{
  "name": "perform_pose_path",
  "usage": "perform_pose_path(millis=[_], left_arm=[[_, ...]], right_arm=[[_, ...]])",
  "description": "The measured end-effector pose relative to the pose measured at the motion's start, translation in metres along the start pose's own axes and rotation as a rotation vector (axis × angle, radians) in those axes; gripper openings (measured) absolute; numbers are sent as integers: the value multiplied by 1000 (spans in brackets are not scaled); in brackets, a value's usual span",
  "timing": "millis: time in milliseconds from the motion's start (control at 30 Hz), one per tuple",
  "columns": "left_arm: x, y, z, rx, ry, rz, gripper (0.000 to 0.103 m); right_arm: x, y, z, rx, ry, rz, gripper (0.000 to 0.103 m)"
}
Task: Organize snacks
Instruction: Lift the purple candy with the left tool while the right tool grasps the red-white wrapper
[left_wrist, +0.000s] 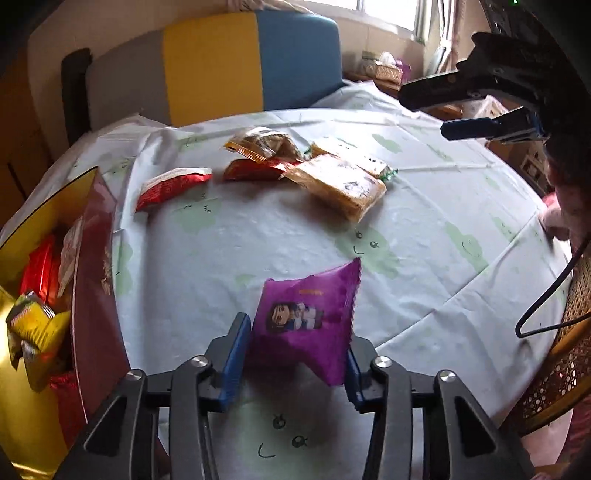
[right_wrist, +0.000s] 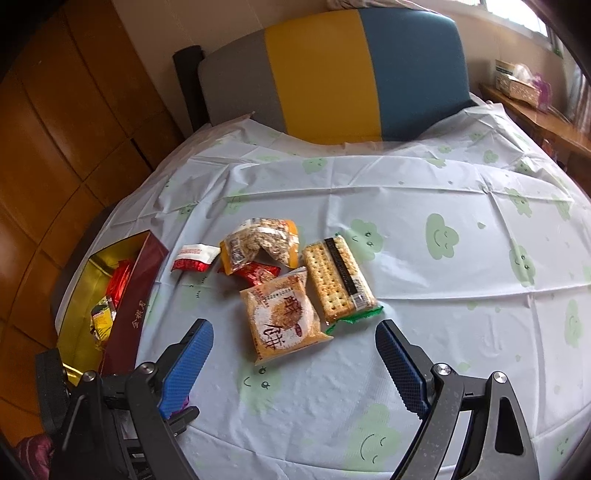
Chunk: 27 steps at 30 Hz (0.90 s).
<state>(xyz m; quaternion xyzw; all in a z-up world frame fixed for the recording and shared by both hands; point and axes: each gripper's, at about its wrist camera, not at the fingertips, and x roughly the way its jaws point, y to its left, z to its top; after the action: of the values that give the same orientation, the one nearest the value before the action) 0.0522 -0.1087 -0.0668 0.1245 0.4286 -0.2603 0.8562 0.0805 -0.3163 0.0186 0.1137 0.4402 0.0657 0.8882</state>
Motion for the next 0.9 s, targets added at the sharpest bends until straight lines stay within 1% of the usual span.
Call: perform_pose_path(millis=[67,133,267,367,500,633,767,900], left_arm=[[-3,1,-4,-10,-27,12,36],[-6,4,-8,-23,-52,2,36],[-8,3,-13,-18,-90,1,36],[-8,4,-15,-19,-112,-5,36],[-8,5,-17,-24,-134,-15,36],[-9,5,-20,-19,-152,-27,36],[-10,6,-22,-20,-162,-37,35],[-11,7,-23,-24,-168,-44,35]], right_arm=[[1,7,-1,-29,1,17,90],[6,15,0,-59,22,47,89],[25,51,9,-191,78,78,86],[46,82,25,-308,114,115,82],[90,118,45,-437,198,140,69],[132,145,60,-539,265,140,67],[166,166,71,-620,299,97,67],[195,173,75,-676,325,45,68]])
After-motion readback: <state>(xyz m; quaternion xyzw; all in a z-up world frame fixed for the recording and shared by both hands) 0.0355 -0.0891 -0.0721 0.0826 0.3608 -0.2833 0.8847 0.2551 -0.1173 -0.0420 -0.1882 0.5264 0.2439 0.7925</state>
